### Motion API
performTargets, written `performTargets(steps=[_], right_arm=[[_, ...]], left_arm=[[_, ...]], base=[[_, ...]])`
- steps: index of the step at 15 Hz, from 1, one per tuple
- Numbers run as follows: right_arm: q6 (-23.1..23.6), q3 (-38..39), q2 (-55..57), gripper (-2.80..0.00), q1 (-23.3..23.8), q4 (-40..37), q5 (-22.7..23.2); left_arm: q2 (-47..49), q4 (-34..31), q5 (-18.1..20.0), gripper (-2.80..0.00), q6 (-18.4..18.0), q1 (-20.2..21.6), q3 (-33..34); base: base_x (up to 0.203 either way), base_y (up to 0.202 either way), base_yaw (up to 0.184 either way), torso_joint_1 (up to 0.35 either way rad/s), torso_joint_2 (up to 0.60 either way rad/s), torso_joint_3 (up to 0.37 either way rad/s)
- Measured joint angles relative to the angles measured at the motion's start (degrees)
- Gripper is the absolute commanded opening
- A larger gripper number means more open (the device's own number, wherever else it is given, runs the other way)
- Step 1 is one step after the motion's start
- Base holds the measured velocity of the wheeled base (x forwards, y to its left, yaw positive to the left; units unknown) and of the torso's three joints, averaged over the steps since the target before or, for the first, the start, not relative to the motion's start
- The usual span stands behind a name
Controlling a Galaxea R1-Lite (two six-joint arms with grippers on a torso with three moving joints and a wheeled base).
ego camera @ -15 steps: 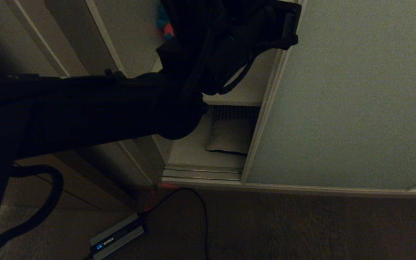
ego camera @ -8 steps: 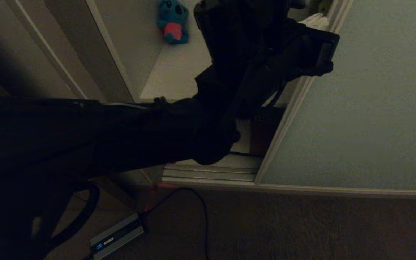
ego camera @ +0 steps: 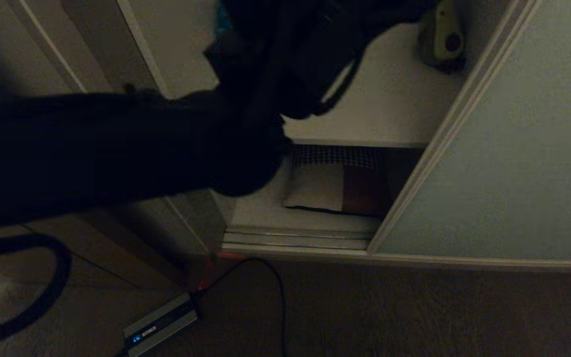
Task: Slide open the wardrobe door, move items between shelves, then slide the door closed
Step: Open the door
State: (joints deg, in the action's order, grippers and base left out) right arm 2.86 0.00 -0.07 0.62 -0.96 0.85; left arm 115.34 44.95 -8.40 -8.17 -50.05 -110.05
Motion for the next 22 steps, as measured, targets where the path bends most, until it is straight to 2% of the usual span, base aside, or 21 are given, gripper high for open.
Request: performTargets(steps=[2,5,7,10,13,16,18,20,22], right_arm=[[-0.02,0.00,0.00,-2.80,0.00,0.00,0.00],[-0.02,0.00,0.00,-2.80,-0.02,-0.01,0.00],[0.00,0.00,0.00,-2.80,0.00,0.02,0.00],[-0.02,0.00,0.00,-2.80,0.00,0.00,0.00],[-0.02,0.00,0.00,-2.80,0.00,0.00,0.00],[-0.01,0.00,0.00,-2.80,0.00,0.00,0.00],[0.00,0.00,0.00,-2.80,0.00,0.00,0.00],[-0.02,0.00,0.00,-2.80,0.00,0.00,0.00],[0.00,0.00,0.00,-2.80,-0.02,0.00,0.00]], left_arm=[[-4.23,0.20,-3.44,-2.80,0.58,4.38,2.05],[-13.84,-1.06,-5.84,-2.80,0.60,9.69,10.47],[-22.49,-2.62,-7.48,-2.80,0.60,14.46,21.31],[-37.00,-3.79,-9.23,-2.80,0.65,24.85,40.47],[-52.92,-5.22,-11.87,-2.80,0.58,32.94,57.27],[-68.10,-10.75,-16.36,-2.80,0.74,40.78,68.50],[-76.85,-15.00,-17.70,-2.80,0.87,45.68,74.66],[-85.31,-17.08,-17.67,-2.80,0.82,47.94,81.55],[-94.32,-20.38,-15.52,-2.80,0.76,48.89,88.56]], base=[[0.000,0.000,0.000,0.000,0.00,0.000],[0.000,0.000,0.000,0.000,0.00,0.000],[0.000,0.000,0.000,0.000,0.00,0.000],[0.000,0.000,0.000,0.000,0.00,0.000],[0.000,0.000,0.000,0.000,0.00,0.000],[0.000,0.000,0.000,0.000,0.00,0.000],[0.000,0.000,0.000,0.000,0.00,0.000],[0.000,0.000,0.000,0.000,0.00,0.000],[0.000,0.000,0.000,0.000,0.00,0.000]])
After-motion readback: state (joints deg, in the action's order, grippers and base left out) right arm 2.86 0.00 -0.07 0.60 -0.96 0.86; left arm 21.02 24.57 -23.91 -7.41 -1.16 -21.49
